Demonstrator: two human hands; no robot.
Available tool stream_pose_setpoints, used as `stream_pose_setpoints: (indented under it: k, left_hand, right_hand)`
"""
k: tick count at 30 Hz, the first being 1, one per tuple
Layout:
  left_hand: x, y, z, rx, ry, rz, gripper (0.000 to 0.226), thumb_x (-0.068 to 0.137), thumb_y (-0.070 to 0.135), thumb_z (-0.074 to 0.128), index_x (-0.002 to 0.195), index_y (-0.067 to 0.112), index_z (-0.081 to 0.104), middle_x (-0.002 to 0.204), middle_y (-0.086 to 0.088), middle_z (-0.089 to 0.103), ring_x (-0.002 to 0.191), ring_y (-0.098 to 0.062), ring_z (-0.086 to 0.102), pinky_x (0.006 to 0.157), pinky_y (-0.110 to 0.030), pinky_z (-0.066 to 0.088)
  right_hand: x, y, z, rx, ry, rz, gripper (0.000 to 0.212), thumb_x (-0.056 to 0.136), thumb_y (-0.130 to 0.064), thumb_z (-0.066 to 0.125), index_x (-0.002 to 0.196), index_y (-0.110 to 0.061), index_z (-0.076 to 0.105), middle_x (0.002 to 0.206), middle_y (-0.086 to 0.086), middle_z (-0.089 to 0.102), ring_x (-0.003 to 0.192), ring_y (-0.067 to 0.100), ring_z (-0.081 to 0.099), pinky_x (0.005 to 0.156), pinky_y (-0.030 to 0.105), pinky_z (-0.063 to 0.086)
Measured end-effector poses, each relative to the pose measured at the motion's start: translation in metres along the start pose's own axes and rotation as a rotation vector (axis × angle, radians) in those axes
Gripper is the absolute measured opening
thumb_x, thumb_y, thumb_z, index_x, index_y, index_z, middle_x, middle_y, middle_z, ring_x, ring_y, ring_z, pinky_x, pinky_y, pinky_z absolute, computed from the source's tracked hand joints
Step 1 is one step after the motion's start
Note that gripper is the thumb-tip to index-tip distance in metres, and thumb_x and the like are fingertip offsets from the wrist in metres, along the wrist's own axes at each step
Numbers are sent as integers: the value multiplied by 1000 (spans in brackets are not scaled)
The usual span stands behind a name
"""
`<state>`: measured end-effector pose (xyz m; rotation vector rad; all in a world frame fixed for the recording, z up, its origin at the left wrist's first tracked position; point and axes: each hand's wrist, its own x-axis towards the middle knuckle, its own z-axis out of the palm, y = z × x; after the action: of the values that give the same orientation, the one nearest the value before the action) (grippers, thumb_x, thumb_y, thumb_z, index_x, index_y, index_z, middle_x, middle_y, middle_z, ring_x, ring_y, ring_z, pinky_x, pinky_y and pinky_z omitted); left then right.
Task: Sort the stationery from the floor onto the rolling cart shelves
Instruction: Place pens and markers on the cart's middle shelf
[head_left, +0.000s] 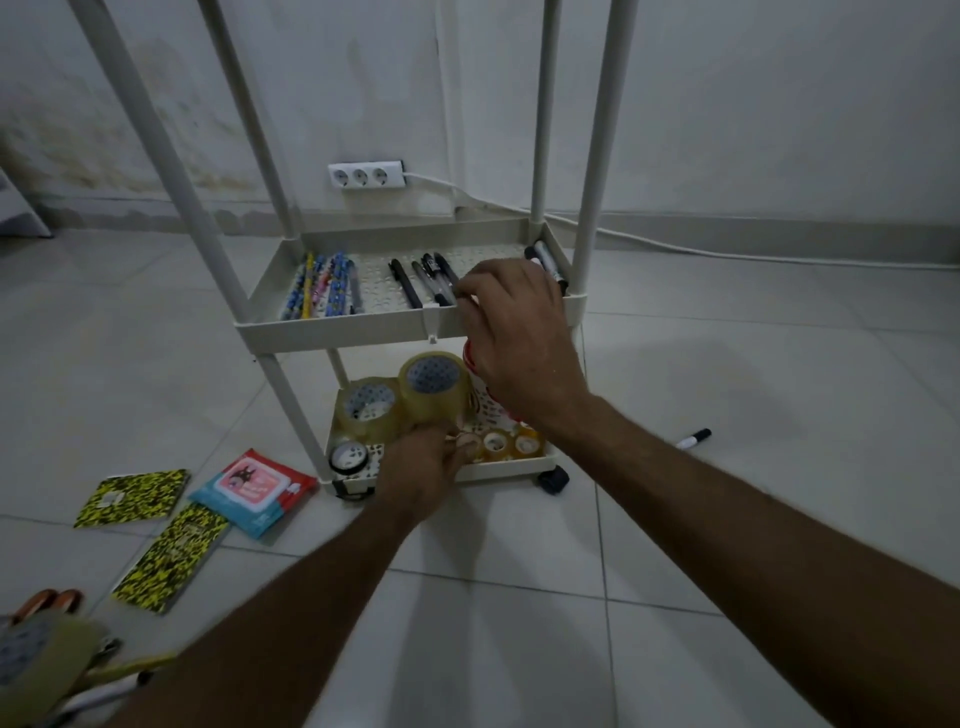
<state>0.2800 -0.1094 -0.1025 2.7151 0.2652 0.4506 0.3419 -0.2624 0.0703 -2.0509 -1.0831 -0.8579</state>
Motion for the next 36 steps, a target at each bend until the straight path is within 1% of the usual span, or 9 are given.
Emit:
stream_pose_setpoints:
  k: [5, 9, 13, 19, 22, 25, 28, 33, 36]
  left_hand:
    - [-33, -17, -58, 0, -85, 124, 41, 92, 53, 60, 115, 19, 65, 118, -5, 68, 107, -24, 62, 92, -39, 52]
    - [-85, -22, -115, 16, -157, 246, 40, 90, 49, 62, 112, 17, 65, 112, -6, 66, 103, -25, 59, 90, -38, 49]
    - [-163, -36, -160, 38, -282, 250, 35, 93, 48, 64, 114, 19, 64, 115, 2, 64, 104, -16, 53, 90, -27, 41]
    - [-256, -54, -170, -95, -542, 65, 21, 92, 39, 69, 105, 23, 67, 100, 9, 65, 82, 2, 53, 75, -20, 44]
    - [-285, -57, -160, -95, -784, 44, 19, 89, 30, 70, 106, 21, 68, 98, 8, 69, 81, -4, 63, 71, -19, 47]
    - [-308, -58, -147, -74, -873, 50, 23, 88, 25, 67, 110, 19, 65, 99, 4, 65, 83, -10, 59, 74, -26, 47]
    - [-313, -53, -142, -86, -877, 29, 21, 90, 23, 67, 110, 18, 63, 98, 6, 57, 85, -10, 54, 76, -26, 45]
    - [-303, -52, -151, -129, -769, 10, 30, 94, 36, 61, 117, 18, 63, 105, 3, 65, 86, -12, 62, 77, -35, 55]
    - [-279, -51, -160, -188, -637, -15, 29, 93, 38, 60, 116, 20, 62, 105, 6, 66, 85, -10, 64, 70, -30, 55]
  right_hand:
    - [-51, -34, -8, 92, -112, -143, 20, 95, -16, 59, 109, -6, 69, 119, 14, 62, 117, 32, 55, 102, 44, 40]
    - [-101, -58, 1, 155, -304, -186, 20, 95, -18, 61, 109, -8, 69, 117, 12, 62, 111, 33, 56, 91, 47, 44]
    - [-150, -96, 8, 276, -573, -226, 17, 97, -22, 60, 107, -13, 69, 112, 5, 64, 105, 25, 54, 89, 39, 43]
    - [-202, -144, 6, 369, -1017, -243, 23, 97, -36, 57, 109, -21, 69, 98, -3, 69, 86, 18, 61, 79, 36, 46]
    - [-215, -164, 4, 430, -1307, -295, 46, 91, -55, 62, 120, -20, 64, 109, 3, 64, 96, 20, 60, 84, 39, 50]
    - [-232, -189, 4, 227, -1557, -489, 62, 78, -60, 74, 128, -26, 59, 131, 11, 51, 113, 30, 51, 90, 39, 48]
    - [-246, -200, 4, 102, -1585, -536, 53, 78, -57, 75, 116, -22, 64, 125, 10, 50, 111, 32, 50, 81, 36, 43]
    - [-242, -182, 2, 366, -1470, -384, 34, 85, -44, 73, 98, -12, 68, 110, 11, 55, 96, 25, 56, 69, 27, 34]
    - [-221, -158, 3, 448, -1290, -290, 33, 85, -48, 73, 95, -18, 64, 109, 9, 57, 93, 22, 57, 76, 32, 47]
